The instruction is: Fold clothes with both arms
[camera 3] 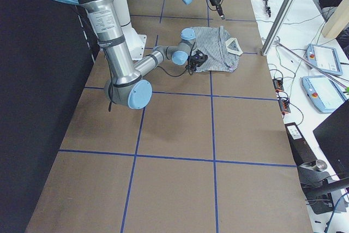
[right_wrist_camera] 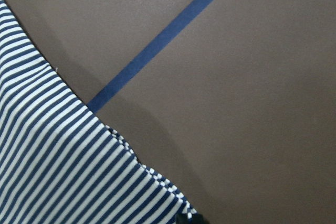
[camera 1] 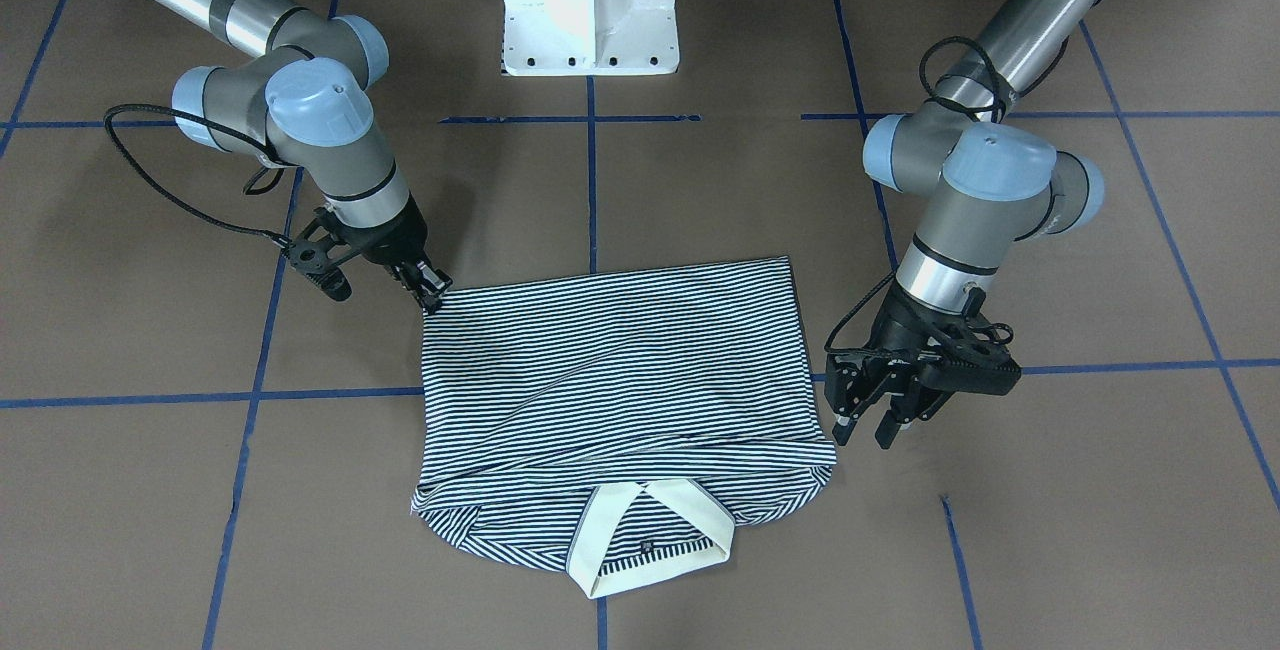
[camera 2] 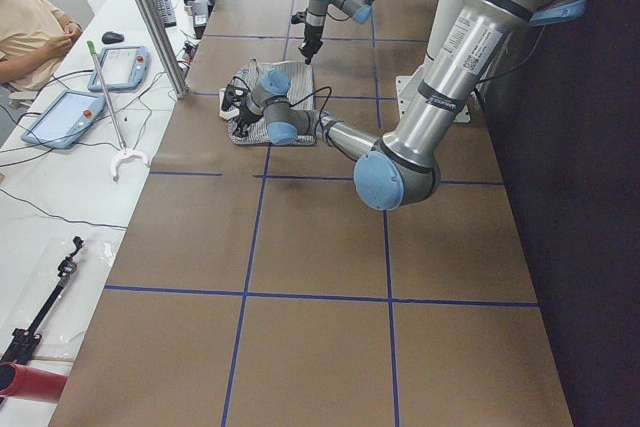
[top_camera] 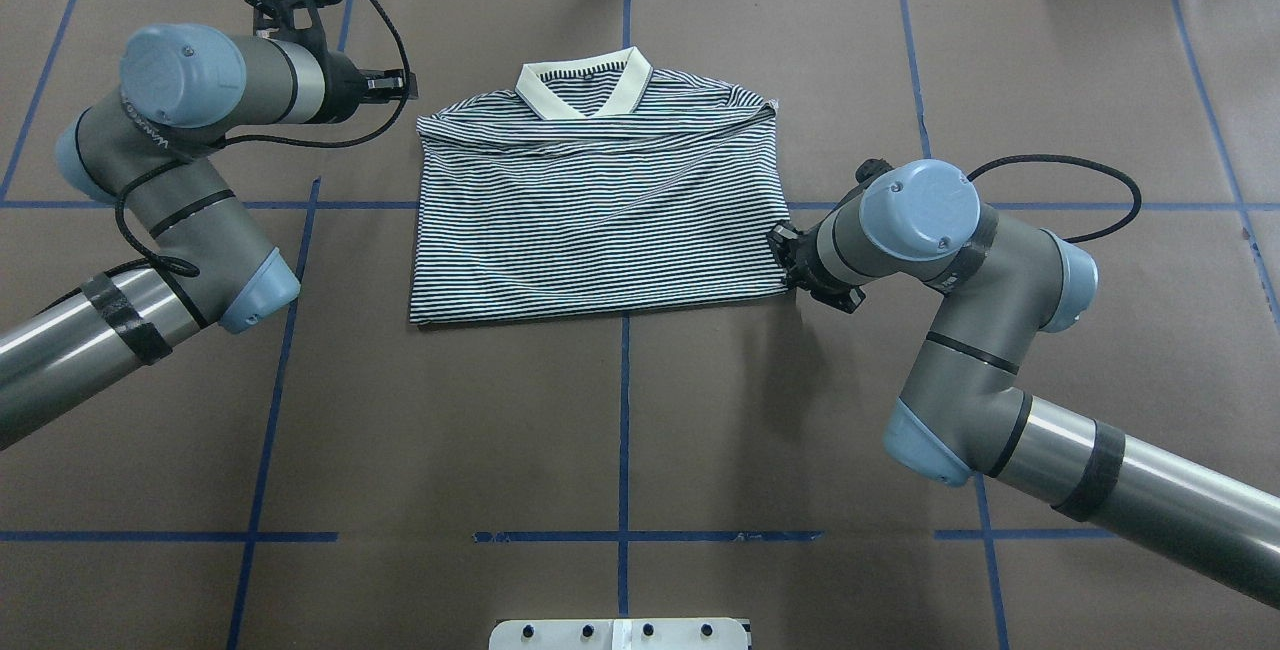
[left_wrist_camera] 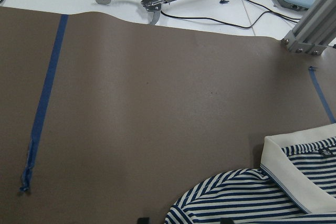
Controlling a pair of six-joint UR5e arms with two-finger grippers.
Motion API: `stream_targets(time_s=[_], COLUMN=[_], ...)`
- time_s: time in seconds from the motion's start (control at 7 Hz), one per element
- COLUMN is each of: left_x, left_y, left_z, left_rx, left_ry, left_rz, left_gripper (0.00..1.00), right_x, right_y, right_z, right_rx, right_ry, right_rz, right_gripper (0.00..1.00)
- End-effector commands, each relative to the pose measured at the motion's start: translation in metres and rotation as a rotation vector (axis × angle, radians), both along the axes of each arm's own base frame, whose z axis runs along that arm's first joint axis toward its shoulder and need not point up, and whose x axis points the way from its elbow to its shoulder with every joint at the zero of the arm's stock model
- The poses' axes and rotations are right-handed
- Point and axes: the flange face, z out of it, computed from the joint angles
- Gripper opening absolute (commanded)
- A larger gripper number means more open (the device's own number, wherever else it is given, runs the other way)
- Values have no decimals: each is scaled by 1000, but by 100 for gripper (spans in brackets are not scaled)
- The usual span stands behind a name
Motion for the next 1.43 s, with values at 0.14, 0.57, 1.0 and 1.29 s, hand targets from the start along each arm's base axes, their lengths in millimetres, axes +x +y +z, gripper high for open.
stream_targets(time_s=[0.14,0.57,1.0,1.29], left_x=[1,2,-6,-2], left_y=[0,1,30,59], left_z=[-1,-4,-35,-61], left_rx=[0,1,-30,-76], left_ry=[2,7,114,213], left_rz=[1,5,112,112], left_gripper=[55,55,62,66], right_x=[54,113,95,91], right_y=[48,210,331,347], right_z=[-14,-29,-34,-29], right_rx=[38,42,-74,-79], right_ry=[-64,-133,-146,-132], right_rz=[-26,-237,-473,-511], right_gripper=[0,0,0,99])
